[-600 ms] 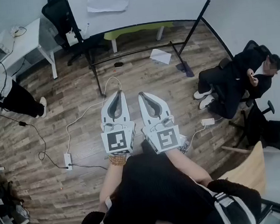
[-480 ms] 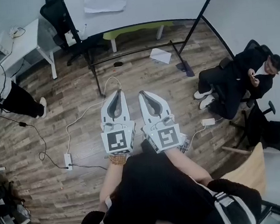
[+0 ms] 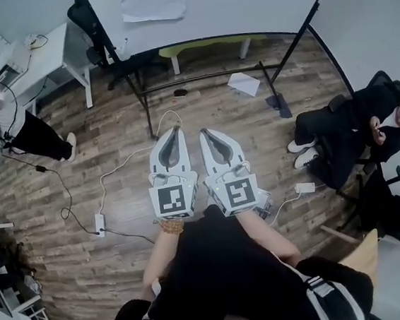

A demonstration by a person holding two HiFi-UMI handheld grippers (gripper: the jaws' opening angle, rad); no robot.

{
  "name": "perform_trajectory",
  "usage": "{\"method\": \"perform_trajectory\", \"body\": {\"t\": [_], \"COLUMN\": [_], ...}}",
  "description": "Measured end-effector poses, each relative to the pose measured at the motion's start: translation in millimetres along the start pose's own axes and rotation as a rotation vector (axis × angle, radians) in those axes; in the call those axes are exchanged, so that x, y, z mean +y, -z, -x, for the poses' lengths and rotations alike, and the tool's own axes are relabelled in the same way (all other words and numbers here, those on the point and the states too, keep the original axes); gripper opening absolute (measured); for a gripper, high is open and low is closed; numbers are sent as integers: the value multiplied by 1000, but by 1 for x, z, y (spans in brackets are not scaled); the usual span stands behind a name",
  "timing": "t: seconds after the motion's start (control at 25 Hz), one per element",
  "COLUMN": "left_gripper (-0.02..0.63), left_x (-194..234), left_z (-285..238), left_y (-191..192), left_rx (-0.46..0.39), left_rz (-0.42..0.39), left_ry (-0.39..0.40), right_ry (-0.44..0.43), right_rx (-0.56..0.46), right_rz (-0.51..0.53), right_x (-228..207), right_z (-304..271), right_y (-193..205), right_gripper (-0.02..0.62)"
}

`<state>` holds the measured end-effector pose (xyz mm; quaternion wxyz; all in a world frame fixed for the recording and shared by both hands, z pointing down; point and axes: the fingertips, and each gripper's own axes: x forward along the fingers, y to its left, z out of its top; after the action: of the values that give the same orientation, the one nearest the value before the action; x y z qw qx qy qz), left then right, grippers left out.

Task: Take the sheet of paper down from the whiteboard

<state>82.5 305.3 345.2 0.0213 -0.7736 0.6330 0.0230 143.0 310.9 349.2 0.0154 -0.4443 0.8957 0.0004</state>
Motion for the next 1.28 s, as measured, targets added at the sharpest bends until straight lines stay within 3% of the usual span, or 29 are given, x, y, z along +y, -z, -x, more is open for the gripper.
{"method": "perform_trajectory", "body": {"t": [0.2,0.56,1.28], "left_gripper": [9,9,9], "left_x": [-3,14,109], "left_z": [-16,-45,-120], "left_y": [7,12,28], "left_rx": [9,25,0], "left_rz": [10,17,89], "left_ry": [-73,-112,-61], "right_ry": [-27,-76,-70], "right_rx": [-4,-34,17], "right_rz": [17,26,123], "right_x": [-23,-37,-21], "right_z": [-5,-39,-153], "right_y": [-2,-8,5], "right_gripper": [-1,-1,-1]}}
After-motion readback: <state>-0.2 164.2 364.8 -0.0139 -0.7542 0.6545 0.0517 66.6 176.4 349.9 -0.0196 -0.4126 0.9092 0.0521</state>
